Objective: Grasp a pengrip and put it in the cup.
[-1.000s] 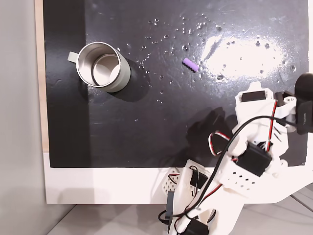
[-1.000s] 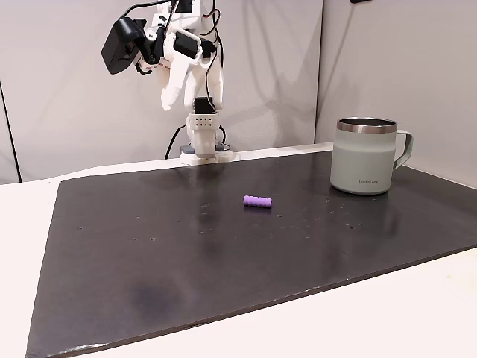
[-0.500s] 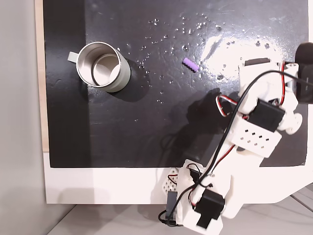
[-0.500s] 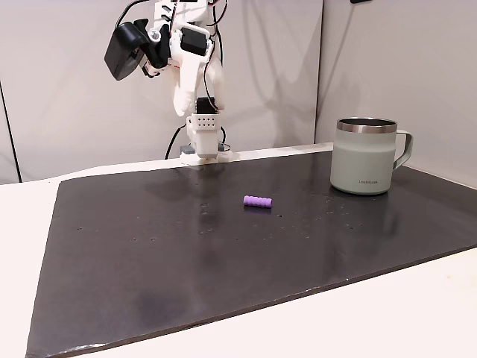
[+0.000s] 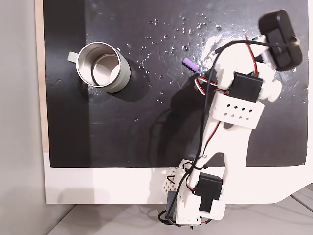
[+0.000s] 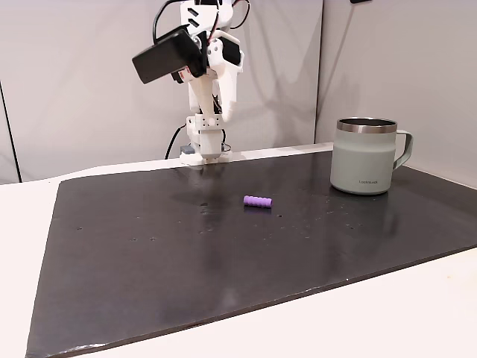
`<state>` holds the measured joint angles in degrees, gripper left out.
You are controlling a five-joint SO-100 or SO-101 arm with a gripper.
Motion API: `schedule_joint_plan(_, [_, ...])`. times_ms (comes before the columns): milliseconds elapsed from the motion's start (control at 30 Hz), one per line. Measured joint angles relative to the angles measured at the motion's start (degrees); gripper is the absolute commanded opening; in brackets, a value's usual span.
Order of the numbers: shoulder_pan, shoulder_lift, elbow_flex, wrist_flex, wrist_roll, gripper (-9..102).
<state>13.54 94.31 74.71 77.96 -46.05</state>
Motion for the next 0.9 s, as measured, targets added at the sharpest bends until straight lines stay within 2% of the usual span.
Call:
schedule_joint_plan(500, [-5.71,-6.42,0.00,1.93,-18.81,17])
schedule_joint_plan(667, [-7.38,-9.23,-0.62,6.94,-24.43,17])
schedule_joint_plan(900, [-9.40,-19.25,-12.30,19.25,-29.36,18])
